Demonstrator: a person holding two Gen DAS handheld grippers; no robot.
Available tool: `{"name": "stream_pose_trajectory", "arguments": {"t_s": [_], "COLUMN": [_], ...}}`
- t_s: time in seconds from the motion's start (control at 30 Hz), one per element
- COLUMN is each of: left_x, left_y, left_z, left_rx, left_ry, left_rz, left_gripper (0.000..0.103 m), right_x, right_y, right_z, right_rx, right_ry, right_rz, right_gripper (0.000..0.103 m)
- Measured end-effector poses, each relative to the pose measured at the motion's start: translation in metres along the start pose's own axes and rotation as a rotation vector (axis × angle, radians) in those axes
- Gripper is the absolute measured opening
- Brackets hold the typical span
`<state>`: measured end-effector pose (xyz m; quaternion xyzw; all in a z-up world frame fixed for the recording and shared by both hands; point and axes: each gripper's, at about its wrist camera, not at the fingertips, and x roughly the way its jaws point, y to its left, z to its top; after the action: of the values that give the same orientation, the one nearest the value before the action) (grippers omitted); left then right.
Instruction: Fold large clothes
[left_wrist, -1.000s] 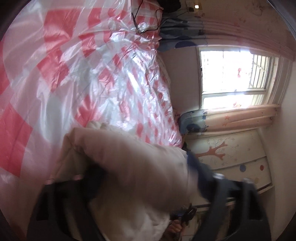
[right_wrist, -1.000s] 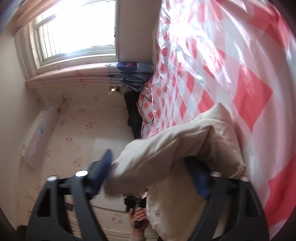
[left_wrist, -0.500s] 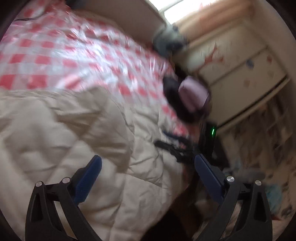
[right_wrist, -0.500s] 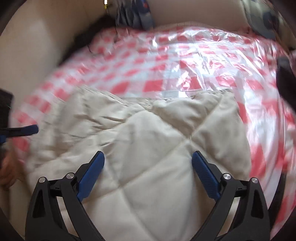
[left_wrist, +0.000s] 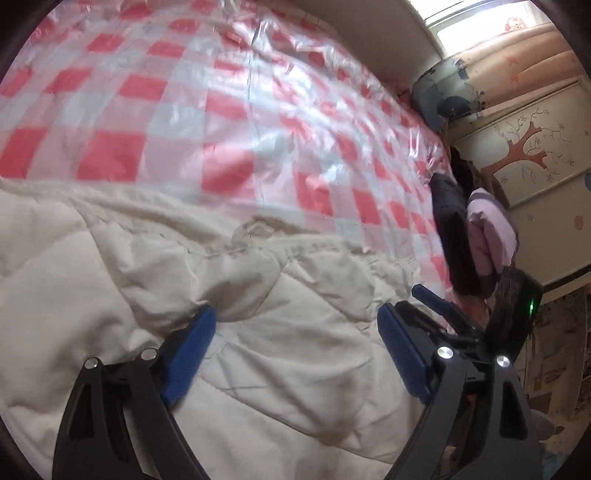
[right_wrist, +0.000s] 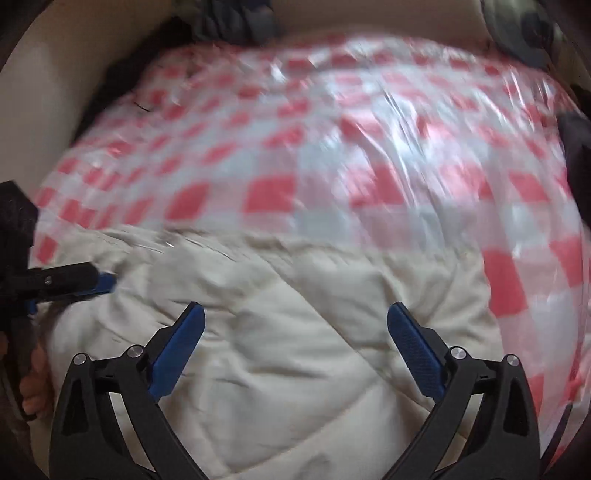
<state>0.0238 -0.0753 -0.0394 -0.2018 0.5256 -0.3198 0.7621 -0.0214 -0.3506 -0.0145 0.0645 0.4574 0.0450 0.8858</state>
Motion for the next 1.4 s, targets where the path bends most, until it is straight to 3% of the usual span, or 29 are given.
{"name": "stream_pose_trajectory", "arguments": {"t_s": [0.07, 0.17, 0.23, 0.37, 0.43, 0.53, 0.6, 0.7, 0.77, 0.8, 0.83, 0.97, 1.03, 1.1, 1.2, 1.27, 1.33, 1.4], "left_x": [-0.011, 0.004, 0.011, 0.017, -0.003, -0.064, -0.108, -0.138, -0.128, -0.116, -0.108, -0.102, -0.117, -0.152, -0.203, -0.225, -0.239, -0.245], "left_y": [0.0, 0.028, 0.038, 0.029, 0.027, 0.018, 0.012, 0.03, 0.064, 0.081, 0.091, 0.079, 0.076, 0.079, 0.086, 0.095, 0.108, 0.118], "left_z": [0.004, 0.005, 0.001, -0.001, -0.002, -0.022, -0.049, -0.083, -0.092, -0.095, -0.099, -0.098, -0.101, -0.113, -0.142, -0.163, -0.189, -0.215], "left_rx": [0.034, -0.02, -0.018, 0.029, -0.006, 0.006, 0.056, 0.064, -0.002, -0.033, -0.036, 0.007, -0.023, -0.062, -0.089, -0.137, -0.215, -0.281], "left_ry": [-0.056, -0.04, -0.075, -0.067, -0.085, -0.215, -0.323, -0.414, -0.374, -0.344, -0.343, -0.324, -0.308, -0.342, -0.382, -0.378, -0.349, -0.329], "left_rz": [0.041, 0.033, 0.015, 0.047, 0.015, -0.016, 0.022, 0.082, 0.089, 0.057, 0.03, 0.102, 0.057, -0.015, -0.064, -0.11, -0.165, -0.227], "left_gripper": [0.093, 0.093, 0.093, 0.095, 0.095, 0.095, 0.096, 0.096, 0.096, 0.095, 0.095, 0.096, 0.095, 0.096, 0.096, 0.096, 0.096, 0.096], "right_x": [0.012, 0.06, 0.075, 0.086, 0.068, -0.008, -0.057, -0.079, -0.048, -0.034, -0.032, -0.027, -0.039, -0.068, -0.114, -0.122, -0.114, -0.091], "right_y": [0.005, -0.011, -0.025, -0.022, -0.024, -0.015, -0.002, 0.006, 0.0, -0.007, -0.013, -0.003, -0.001, 0.013, 0.071, 0.114, 0.16, 0.191], "right_z": [0.007, 0.008, 0.012, 0.02, 0.021, 0.009, -0.016, -0.06, -0.088, -0.102, -0.111, -0.1, -0.097, -0.102, -0.12, -0.136, -0.158, -0.176], "right_rx": [-0.038, 0.008, 0.077, 0.04, 0.047, 0.035, -0.026, -0.077, -0.098, -0.086, -0.075, -0.108, -0.079, -0.083, -0.271, -0.444, -0.632, -0.751], "right_ry": [0.012, 0.144, 0.152, 0.196, 0.191, 0.042, -0.037, -0.063, 0.026, 0.016, -0.061, 0.01, 0.058, 0.002, -0.09, -0.091, -0.072, -0.031], "right_rz": [-0.025, -0.058, -0.031, -0.081, -0.087, -0.028, -0.017, -0.056, -0.12, -0.085, -0.058, -0.125, -0.137, -0.081, 0.045, 0.099, 0.084, -0.004], "right_gripper": [0.096, 0.097, 0.097, 0.097, 0.097, 0.097, 0.097, 0.097, 0.097, 0.097, 0.097, 0.097, 0.097, 0.097, 0.097, 0.097, 0.097, 0.097]}}
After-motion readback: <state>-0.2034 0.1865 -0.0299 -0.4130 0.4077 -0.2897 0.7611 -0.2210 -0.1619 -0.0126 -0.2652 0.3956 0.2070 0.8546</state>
